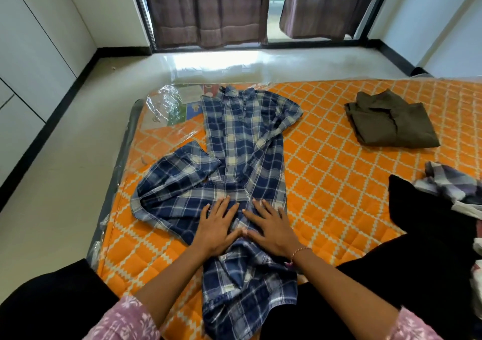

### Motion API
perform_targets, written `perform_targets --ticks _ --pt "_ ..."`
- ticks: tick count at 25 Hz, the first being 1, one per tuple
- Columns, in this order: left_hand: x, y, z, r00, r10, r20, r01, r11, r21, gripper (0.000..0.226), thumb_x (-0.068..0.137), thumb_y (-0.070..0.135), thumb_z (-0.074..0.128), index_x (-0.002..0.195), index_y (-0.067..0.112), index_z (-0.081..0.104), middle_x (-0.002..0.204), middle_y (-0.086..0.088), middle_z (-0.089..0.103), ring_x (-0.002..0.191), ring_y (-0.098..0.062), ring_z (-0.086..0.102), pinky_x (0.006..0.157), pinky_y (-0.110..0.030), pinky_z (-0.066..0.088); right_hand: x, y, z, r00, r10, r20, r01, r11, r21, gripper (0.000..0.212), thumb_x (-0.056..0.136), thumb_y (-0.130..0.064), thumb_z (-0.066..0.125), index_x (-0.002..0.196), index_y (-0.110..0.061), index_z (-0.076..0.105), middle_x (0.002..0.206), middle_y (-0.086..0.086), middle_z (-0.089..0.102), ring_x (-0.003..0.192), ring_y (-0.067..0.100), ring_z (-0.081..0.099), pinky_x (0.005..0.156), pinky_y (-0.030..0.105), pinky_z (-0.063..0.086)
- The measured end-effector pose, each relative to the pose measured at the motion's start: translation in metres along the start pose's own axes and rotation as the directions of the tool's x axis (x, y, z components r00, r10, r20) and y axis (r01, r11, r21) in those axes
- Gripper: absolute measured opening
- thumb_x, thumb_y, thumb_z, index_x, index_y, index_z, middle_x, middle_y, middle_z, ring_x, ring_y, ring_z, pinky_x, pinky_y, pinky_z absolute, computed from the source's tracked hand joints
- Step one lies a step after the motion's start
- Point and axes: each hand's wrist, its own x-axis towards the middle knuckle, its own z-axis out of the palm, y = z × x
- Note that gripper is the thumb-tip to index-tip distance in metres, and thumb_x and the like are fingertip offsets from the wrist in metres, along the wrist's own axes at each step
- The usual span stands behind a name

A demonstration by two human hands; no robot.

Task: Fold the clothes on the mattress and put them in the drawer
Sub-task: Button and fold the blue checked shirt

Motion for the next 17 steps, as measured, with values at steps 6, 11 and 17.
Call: perform_targets --ticks 6,11,17 --pt "0.079 0.023 -0.046 0.908 -0.108 -0.405 0.050 0.987 -0.152 0.049 0.095 0.035 0.051 0.138 0.014 0.042 0.131 -0.003 0.052 0.119 -0.020 0.049 0.098 -0.036 0.035 0.053 0.019 -0.040 0.907 0.165 -0.389 -0.134 0.985 0.105 0.031 0.098 -0.015 0.045 0.123 -0.020 0.061 0.118 0.002 0.056 0.113 0.023 0.045 0.088 0.032 0.032" --pt "0.155 0.051 -0.066 0.923 -0.201 -0.329 0.052 0.911 -0.410 0.034 0.096 0.022 0.051 0.128 0.012 0.047 0.114 -0.006 0.062 0.101 -0.024 0.059 0.081 -0.038 0.049 0.112 0.047 -0.078 0.892 0.362 -0.270 -0.307 0.925 0.225 0.028 0.099 -0.016 0.040 0.109 -0.015 0.066 0.106 0.008 0.059 0.100 0.026 0.052 0.083 0.037 0.041" --pt "0.239 0.049 -0.089 0.922 -0.379 0.084 0.095 0.012 -0.995 0.020 0.097 0.009 0.048 0.114 0.004 0.059 0.113 -0.012 0.064 0.096 -0.017 0.061 0.084 -0.025 0.051 0.198 0.085 -0.127 0.781 0.533 0.325 -0.115 -0.389 0.914 0.030 0.096 -0.040 0.051 0.092 -0.011 0.056 0.074 0.004 0.054 0.061 0.014 0.050 0.052 0.023 0.045"
